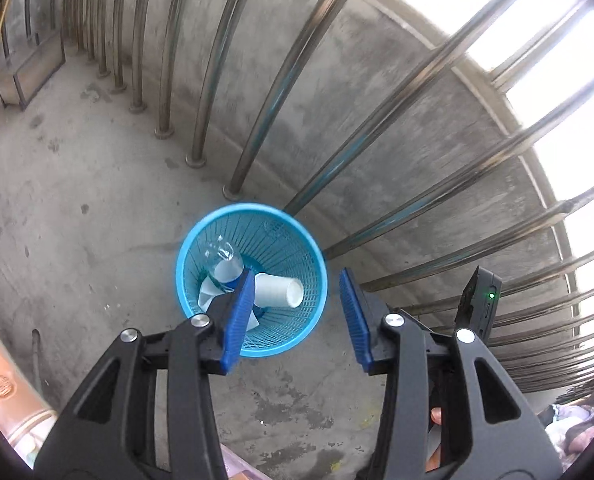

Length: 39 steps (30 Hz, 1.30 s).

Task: Collect trash
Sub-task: 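Carry cup and tissue to the wastebasket and open both grippers, then move both tools back over the remaining wrappers on the table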

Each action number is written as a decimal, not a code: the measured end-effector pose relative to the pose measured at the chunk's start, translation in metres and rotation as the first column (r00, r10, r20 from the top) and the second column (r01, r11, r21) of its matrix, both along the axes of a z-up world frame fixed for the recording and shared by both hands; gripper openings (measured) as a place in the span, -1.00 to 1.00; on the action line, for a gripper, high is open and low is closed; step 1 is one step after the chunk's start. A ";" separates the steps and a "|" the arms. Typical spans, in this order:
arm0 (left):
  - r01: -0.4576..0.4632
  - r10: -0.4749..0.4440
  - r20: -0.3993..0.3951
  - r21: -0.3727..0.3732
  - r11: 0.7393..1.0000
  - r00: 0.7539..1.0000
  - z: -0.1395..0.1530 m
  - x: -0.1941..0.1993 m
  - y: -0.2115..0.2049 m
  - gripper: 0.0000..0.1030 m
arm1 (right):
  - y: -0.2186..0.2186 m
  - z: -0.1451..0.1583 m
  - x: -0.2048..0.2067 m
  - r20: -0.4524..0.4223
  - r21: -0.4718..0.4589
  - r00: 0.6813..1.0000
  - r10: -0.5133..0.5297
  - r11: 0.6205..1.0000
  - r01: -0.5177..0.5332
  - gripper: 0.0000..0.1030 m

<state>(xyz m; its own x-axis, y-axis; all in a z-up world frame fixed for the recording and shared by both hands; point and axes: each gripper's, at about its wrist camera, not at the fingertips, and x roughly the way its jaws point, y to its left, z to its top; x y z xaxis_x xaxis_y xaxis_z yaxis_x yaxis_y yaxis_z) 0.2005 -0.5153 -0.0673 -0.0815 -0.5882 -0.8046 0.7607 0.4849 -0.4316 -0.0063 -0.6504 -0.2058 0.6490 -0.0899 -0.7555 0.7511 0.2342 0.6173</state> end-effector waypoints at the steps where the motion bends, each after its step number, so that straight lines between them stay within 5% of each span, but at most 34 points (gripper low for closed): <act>1: 0.000 0.000 0.021 -0.019 1.000 1.000 0.013 -0.005 0.010 -0.12 | 0.004 0.011 0.000 0.003 -0.026 1.000 0.013 1.000 -0.013 0.57; 10: -0.059 0.090 0.210 -0.150 0.987 0.974 0.108 -0.042 0.124 0.08 | 0.077 0.117 0.024 -0.059 -0.341 0.981 0.184 0.920 -0.193 0.83; 17: -0.149 0.201 0.350 -0.169 0.974 0.915 0.143 -0.069 0.227 0.12 | 0.163 0.187 0.047 -0.169 -0.586 0.941 0.292 0.738 -0.335 0.88; 24: -0.269 0.325 0.489 -0.183 0.946 0.810 0.143 -0.102 0.331 0.12 | 0.243 0.228 0.062 -0.185 -0.655 0.847 0.498 0.580 -0.485 0.88; 32: -0.399 0.430 0.584 -0.189 0.897 0.689 0.136 -0.118 0.421 0.12 | 0.306 0.247 0.089 -0.034 -0.575 0.690 0.723 0.551 -0.605 0.88; 37: -0.380 0.452 0.530 -0.245 0.892 0.718 0.183 -0.092 0.473 0.12 | 0.338 0.250 0.140 0.014 -0.449 0.559 0.829 0.504 -0.738 0.88; 39: -0.356 0.417 0.473 -0.216 0.909 0.776 0.203 -0.065 0.487 0.13 | 0.348 0.248 0.162 0.045 -0.389 0.506 0.861 0.482 -0.785 0.88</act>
<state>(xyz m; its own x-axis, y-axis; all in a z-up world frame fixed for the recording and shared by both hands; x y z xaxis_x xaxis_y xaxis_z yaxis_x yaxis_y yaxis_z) 0.1359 -0.0284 0.1359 0.5650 -0.5681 -0.5983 0.6421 0.7582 -0.1136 0.1561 -0.3022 0.0423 0.6689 0.3935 -0.6306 -0.0242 0.8594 0.5107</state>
